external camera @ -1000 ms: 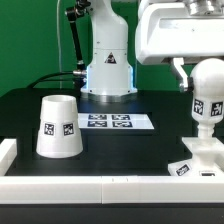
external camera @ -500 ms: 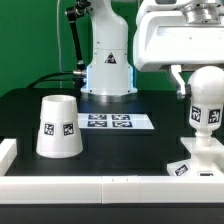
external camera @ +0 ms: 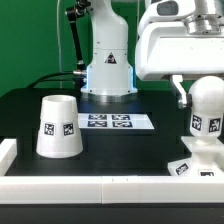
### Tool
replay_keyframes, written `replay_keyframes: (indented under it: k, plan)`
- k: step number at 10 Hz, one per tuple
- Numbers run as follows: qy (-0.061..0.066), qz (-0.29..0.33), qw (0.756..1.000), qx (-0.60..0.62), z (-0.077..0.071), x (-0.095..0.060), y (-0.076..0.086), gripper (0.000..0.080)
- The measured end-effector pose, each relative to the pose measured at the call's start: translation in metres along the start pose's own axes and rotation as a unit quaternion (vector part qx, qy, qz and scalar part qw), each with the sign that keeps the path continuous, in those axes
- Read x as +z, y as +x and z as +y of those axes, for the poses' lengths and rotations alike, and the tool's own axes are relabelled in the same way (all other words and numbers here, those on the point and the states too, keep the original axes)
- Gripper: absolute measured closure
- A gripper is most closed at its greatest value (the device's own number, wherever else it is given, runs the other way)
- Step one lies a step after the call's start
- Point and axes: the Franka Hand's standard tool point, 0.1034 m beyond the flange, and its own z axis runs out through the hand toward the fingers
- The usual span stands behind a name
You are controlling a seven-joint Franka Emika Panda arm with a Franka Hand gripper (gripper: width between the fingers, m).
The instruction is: Assemble lamp
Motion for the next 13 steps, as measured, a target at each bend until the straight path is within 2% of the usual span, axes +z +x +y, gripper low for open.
replay_keyframes:
  k: [4, 6, 8, 10, 12, 13]
  plan:
    - [-0.005, 0.028, 1.0, -0.001, 0.0, 0.0, 0.0, 0.022]
    - [-0.005, 0.028, 1.0, -0.001, 0.0, 0.0, 0.0, 0.0119]
    - [-0.004, 0.027, 1.0, -0.002, -0.001, -0.001, -0.001, 0.0103]
    - [-0.001, 0.027, 1.0, -0.003, -0.004, -0.015, 0.001, 0.0101]
    - [0.002, 0.025, 1.0, -0.001, -0.005, -0.03, 0.009, 0.0101]
    - [0.003, 0.026, 1.0, -0.001, -0.005, -0.032, 0.01, 0.0101]
